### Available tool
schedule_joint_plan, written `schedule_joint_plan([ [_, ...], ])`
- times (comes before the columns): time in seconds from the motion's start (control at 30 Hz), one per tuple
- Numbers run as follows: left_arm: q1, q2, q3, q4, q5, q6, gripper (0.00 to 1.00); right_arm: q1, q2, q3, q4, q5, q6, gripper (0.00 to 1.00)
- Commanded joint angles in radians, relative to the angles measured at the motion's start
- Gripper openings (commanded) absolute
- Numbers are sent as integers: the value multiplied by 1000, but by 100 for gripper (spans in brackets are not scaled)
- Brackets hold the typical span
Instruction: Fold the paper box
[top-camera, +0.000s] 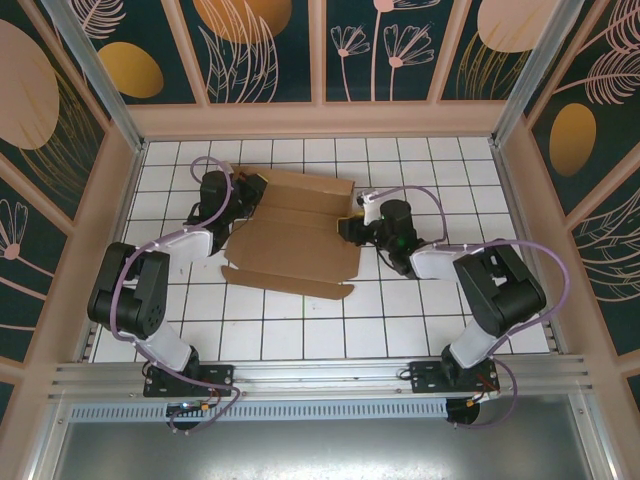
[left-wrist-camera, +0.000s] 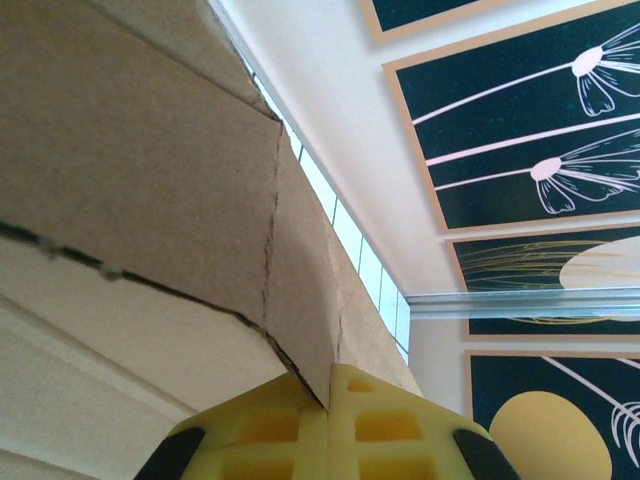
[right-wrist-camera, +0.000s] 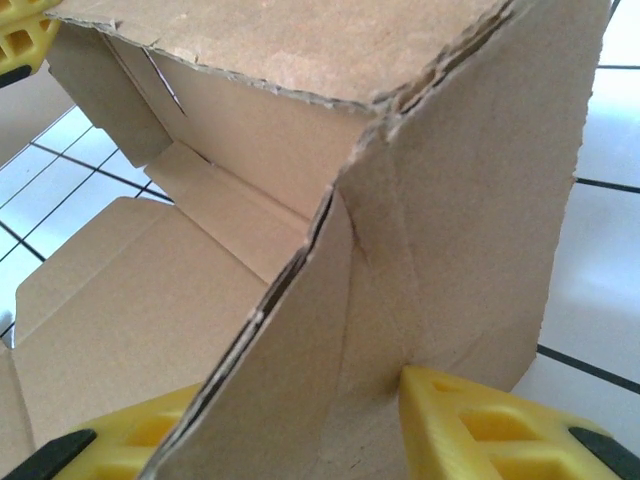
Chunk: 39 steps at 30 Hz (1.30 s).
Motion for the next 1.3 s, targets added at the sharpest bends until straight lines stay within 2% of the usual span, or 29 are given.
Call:
schedule_joint_plan([
  [0.0,-12,-31,-24,-60,50,73,0,31,10,-46,102,80,-18,43],
  [0.1,-12,-43,-32,-94,34,110,0,31,-58,-70,90,43,-22,50],
  [0.2,-11,-46,-34,-110,29,129,0,31,-138,-84,67,-41,-78,67],
  [0.23,-11,-44,-34,-112,29,133,0,53,-160,-98,86,-30,-76,75],
  [0.33,-11,-41,-29,-110,35,142,0,55,-232,-105,71,-43,-86,85],
  [0.43,-12,-44,-27,-120,30,156,0,42,-308,-90,32,-121,-107,83],
  [0.53,-11,-46,-25,-125,29,166,0,-41,-394,-119,110,-213,-17,76],
  [0.6,-10,-50,-23,-127,31,168,0,-85,-435,-130,98,-105,26,66],
  [0.67,-12,-50,-22,-127,33,170,0,-91,-444,-140,45,39,-40,57],
  [0.7,-11,-51,-21,-130,32,171,0,-87,-434,-148,33,94,-77,56],
  [0.77,-11,-53,-16,-135,35,171,0,-79,-407,-191,63,86,-184,54],
  [0.87,-12,-52,-10,-145,37,175,0,-46,-371,-258,167,88,-292,54],
  [0.93,-11,-49,-3,-159,36,177,0,-43,-327,-249,163,57,-334,55],
  [1.1,-11,-36,10,-173,42,176,0,-31,-239,-216,163,35,-425,65],
  [1.27,-10,-31,10,-161,62,171,0,-21,-137,-83,20,82,-435,69],
])
